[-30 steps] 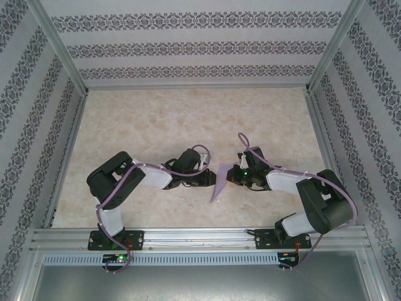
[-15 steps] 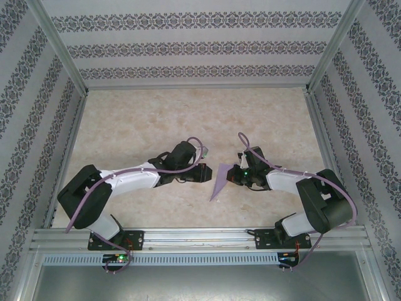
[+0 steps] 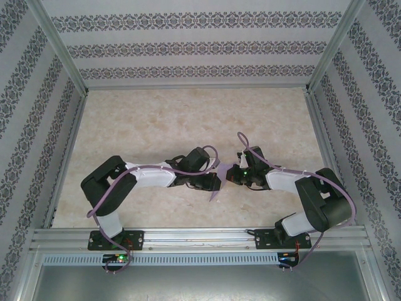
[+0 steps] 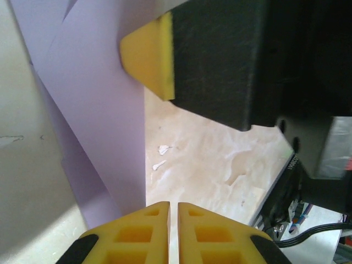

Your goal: Fold a paper plane with a square sheet of paper (fold left side to right side)

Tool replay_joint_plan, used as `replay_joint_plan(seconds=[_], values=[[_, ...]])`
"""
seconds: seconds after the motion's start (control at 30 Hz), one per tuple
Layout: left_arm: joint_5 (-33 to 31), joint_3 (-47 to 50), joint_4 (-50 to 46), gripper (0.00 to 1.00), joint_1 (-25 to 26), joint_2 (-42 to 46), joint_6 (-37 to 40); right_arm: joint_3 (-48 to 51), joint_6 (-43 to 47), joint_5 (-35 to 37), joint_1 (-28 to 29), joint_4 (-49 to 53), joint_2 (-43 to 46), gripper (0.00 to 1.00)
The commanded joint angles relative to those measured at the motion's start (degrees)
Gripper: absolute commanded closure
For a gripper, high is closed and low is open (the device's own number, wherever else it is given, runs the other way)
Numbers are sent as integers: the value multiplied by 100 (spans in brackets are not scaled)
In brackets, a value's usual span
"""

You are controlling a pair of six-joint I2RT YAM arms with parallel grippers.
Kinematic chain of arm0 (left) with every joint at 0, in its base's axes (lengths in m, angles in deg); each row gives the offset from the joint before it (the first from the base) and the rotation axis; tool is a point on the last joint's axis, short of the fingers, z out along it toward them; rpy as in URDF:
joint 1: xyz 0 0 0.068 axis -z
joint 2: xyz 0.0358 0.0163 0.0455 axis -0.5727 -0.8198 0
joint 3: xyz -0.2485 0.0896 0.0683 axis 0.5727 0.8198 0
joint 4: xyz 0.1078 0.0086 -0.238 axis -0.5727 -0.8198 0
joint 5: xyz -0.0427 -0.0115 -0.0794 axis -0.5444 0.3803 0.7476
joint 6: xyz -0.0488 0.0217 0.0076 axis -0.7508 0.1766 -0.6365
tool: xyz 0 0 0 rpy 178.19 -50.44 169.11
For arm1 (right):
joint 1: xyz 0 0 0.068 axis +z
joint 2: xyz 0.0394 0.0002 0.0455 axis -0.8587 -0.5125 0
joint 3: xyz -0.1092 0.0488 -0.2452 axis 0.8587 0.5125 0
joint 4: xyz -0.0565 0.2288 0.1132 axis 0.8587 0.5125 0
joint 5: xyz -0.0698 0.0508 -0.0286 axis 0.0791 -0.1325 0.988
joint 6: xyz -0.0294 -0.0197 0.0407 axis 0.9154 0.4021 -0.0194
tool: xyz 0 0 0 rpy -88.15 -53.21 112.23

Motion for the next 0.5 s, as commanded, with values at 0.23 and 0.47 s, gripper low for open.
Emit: replay_joint_plan(seconds=[0.23,0.47], values=[[-112,-55,-232,89,56,-287,97,164,169,484,77,773,-355,100],[-174,20,-186,89,57,-376,71,117,165,484,107,796,-363,100]])
